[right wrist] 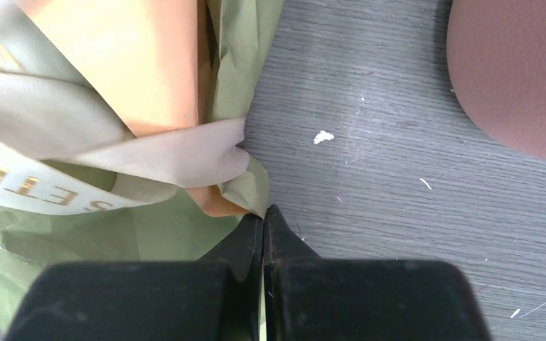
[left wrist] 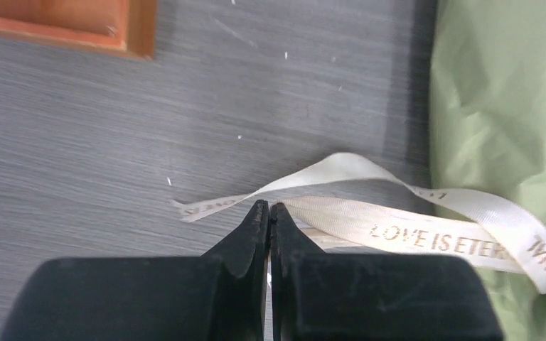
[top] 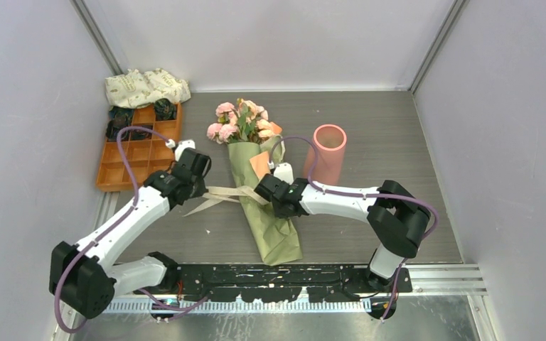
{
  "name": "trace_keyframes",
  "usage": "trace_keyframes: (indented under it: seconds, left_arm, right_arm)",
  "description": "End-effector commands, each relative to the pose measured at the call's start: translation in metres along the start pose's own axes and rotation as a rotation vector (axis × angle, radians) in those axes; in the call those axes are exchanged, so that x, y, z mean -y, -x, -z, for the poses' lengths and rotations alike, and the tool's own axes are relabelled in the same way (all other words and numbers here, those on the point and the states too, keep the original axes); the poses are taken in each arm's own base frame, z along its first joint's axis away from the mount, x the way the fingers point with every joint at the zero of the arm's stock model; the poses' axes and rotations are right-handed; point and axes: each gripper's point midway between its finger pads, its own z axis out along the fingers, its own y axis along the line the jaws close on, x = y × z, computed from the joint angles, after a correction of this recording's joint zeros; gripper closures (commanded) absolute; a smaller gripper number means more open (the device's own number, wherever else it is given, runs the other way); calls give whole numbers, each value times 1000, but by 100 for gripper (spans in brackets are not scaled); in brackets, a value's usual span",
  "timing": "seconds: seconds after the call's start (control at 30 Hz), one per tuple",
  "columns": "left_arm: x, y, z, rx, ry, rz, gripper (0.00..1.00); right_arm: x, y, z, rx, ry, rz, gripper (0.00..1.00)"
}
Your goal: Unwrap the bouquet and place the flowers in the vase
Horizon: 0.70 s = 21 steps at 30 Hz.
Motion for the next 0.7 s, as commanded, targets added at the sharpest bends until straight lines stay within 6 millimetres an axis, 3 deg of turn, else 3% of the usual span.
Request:
trace_keyframes:
  seconds: [0.0, 0.17, 0.33, 0.47, 0.67]
  left_arm:
    - [-8, 70, 58, 188, -4, 103, 98]
    - [-22, 147, 148, 404, -44, 155, 95]
    - [-56, 195, 232, 618, -49, 221, 92]
    - [-84, 215, 283, 753, -36, 286, 91]
    - [-130, 224, 330, 881, 69, 363, 91]
  right_arm:
    - [8, 0, -1, 4, -36, -24, 99]
    - [-1, 0, -5, -5, -13, -31, 99]
    - [-5, 1, -7, -11, -3, -33, 99]
    - [-6, 0, -8, -13, -1, -29, 99]
    - [-8, 1, -10, -17, 3, -32, 99]
